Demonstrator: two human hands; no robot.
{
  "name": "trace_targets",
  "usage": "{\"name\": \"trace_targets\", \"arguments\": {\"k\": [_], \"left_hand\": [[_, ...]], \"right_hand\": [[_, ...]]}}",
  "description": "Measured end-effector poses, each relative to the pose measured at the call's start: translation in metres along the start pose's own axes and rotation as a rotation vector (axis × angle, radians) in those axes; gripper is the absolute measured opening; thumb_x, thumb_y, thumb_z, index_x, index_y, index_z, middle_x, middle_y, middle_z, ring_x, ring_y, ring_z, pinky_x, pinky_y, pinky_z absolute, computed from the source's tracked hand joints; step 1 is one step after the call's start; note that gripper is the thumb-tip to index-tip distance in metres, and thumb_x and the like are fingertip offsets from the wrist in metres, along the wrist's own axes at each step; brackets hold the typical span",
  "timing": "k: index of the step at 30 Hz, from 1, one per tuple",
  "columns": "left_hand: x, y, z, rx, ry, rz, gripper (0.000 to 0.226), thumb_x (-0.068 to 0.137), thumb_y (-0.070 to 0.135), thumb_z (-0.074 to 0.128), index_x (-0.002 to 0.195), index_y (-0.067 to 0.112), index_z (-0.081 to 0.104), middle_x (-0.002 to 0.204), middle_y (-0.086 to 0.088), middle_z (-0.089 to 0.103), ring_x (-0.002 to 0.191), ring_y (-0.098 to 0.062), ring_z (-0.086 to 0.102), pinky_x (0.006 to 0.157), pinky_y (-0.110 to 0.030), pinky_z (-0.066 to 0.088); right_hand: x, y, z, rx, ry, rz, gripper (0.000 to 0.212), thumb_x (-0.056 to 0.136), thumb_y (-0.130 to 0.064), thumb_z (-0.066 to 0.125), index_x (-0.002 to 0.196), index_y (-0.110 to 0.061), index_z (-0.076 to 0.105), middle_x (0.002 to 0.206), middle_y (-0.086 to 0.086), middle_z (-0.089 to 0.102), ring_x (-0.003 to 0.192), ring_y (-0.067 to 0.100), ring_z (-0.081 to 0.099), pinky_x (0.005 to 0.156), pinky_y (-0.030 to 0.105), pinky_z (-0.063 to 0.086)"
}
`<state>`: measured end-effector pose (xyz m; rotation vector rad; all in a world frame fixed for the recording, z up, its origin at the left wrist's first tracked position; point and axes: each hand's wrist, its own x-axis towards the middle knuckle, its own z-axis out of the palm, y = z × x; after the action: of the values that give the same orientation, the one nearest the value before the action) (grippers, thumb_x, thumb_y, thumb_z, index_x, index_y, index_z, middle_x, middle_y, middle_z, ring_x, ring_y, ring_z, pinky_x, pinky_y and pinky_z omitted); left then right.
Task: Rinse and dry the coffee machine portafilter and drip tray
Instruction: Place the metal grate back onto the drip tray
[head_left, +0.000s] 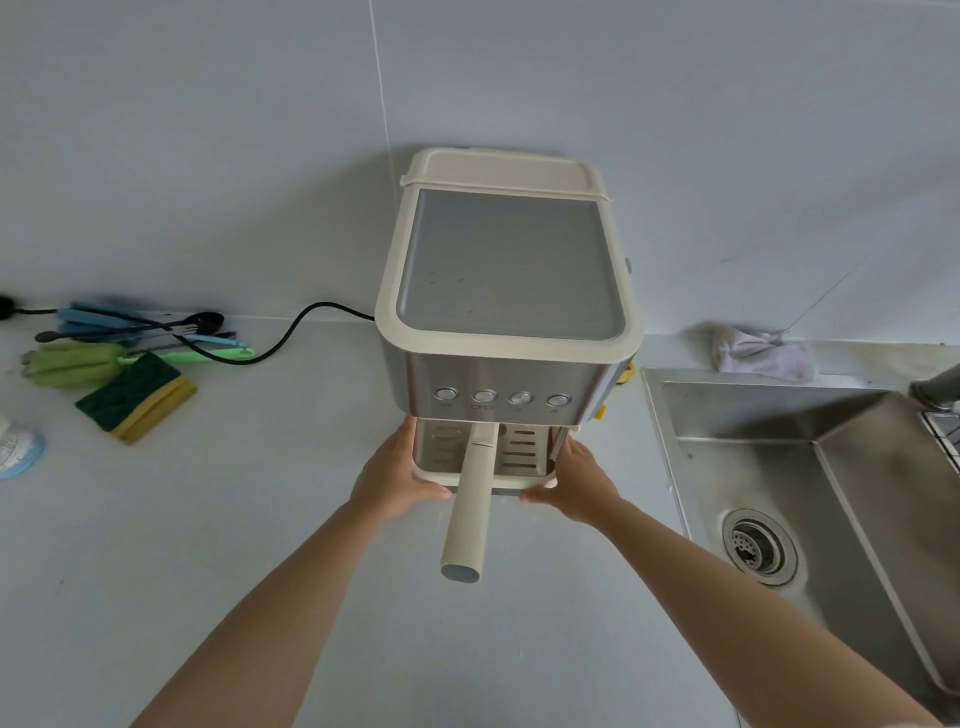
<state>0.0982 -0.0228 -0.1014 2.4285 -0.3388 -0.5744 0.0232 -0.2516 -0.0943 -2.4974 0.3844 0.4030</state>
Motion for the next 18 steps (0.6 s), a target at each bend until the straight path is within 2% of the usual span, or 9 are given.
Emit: {"name": "trace_targets", "arguments": {"k": [4,7,11,14,18], "left_hand": [[0.000,-0.001,0.001,0.034,0.030,0.032,0.102,0.054,0.048,0.079,0.139,0.023,0.029,0.131,0.002,0.051,0.118,-0.019,0.051,0.091,-0.034,0.049],[-0.004,-0.001,0.000,0.081,0.053,0.056,0.102,0.059,0.050,0.078,0.142,0.019,0.026,0.138,0.000,0.046,0.125,-0.020,0.046,0.096,-0.037,0.047],[-0.021,0.008,-0.005,0.132,0.103,0.106,0.094,0.072,0.041,0.073,0.145,0.014,0.020,0.141,-0.004,0.041,0.127,-0.022,0.042,0.097,-0.037,0.044],[-0.031,0.012,-0.009,0.214,0.130,0.075,0.086,0.084,0.042,0.060,0.148,0.011,0.011,0.153,-0.005,0.025,0.140,-0.022,0.027,0.110,-0.035,0.032],[-0.061,0.015,-0.016,0.282,0.175,0.016,0.078,0.092,0.046,0.044,0.149,0.012,0.002,0.158,-0.006,0.006,0.146,-0.021,0.010,0.117,-0.035,0.018]], "right_hand": [[-0.003,-0.001,0.000,-0.013,-0.001,-0.012,0.084,0.069,-0.035,0.077,0.137,-0.017,0.031,0.135,0.000,0.042,0.128,0.020,0.035,0.106,0.038,0.037],[-0.008,-0.005,-0.002,-0.028,0.012,-0.006,0.089,0.071,-0.038,0.075,0.141,-0.015,0.025,0.139,0.001,0.039,0.130,0.021,0.032,0.107,0.039,0.037],[-0.024,-0.010,-0.006,-0.050,0.035,-0.010,0.100,0.073,-0.042,0.072,0.145,-0.011,0.010,0.143,0.005,0.033,0.132,0.023,0.031,0.107,0.039,0.037],[-0.036,-0.012,-0.010,-0.063,0.038,-0.031,0.106,0.079,-0.042,0.066,0.147,-0.007,-0.008,0.154,0.006,0.015,0.141,0.024,0.018,0.113,0.038,0.027],[-0.066,-0.015,-0.020,-0.118,0.039,-0.070,0.101,0.086,-0.044,0.057,0.145,-0.006,-0.015,0.158,0.007,-0.006,0.146,0.023,0.000,0.118,0.037,0.014]]}}
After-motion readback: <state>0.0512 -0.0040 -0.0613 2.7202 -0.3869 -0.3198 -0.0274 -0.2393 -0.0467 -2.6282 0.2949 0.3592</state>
